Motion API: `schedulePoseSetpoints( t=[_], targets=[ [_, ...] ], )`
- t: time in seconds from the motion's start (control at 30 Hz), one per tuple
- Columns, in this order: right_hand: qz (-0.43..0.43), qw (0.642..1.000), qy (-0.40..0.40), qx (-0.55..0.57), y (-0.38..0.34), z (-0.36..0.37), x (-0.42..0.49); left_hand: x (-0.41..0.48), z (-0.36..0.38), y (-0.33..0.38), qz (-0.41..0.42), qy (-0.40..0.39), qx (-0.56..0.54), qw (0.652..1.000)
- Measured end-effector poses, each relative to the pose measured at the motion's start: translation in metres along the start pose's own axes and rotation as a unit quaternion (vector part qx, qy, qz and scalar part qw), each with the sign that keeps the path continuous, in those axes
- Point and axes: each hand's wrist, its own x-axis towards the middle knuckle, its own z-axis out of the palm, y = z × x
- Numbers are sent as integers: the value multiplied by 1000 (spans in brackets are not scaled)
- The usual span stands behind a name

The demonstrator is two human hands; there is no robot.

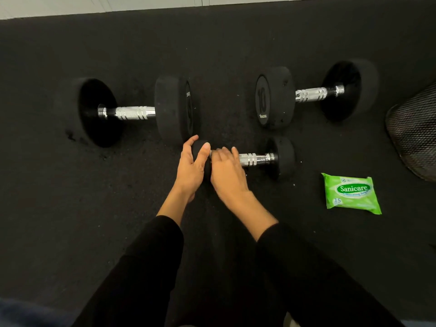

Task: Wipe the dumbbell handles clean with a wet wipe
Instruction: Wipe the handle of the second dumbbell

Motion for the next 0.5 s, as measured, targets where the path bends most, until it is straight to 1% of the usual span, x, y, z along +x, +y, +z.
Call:
schedulePoseSetpoints(
  t=[0.07,0.13,0.23,0.3,0.37,0.4,0.43,0.47,0.5],
  targets=[
    [-13,997,29,72,0,8,-23,0,-1,-3,-2,-1,-10,1000],
    [-8,992,47,120,1,14,-37,-1,-1,-4,2,0,-12,1000],
    [34,980,18,197,-6,17,-48,0,-1,-3,7,1,-5,1000],
    [75,958,-6,277,-13,13,-56,0,-1,-3,4,0,-5,1000],
    [153,920,-18,360,-19,6,-64,0,-1,-4,-2,-2,-11,1000],
    [213,896,-10,389,-23,3,-67,0,-1,-4,-2,-2,-9,1000],
    [294,855,9,427,-25,3,-67,-1,-1,-4,-1,-1,-4,1000],
    [391,779,39,488,-27,2,-63,0,0,-3,1,2,0,1000],
    [476,660,74,577,-28,3,-55,1,0,-4,0,3,2,1000]
  ],
)
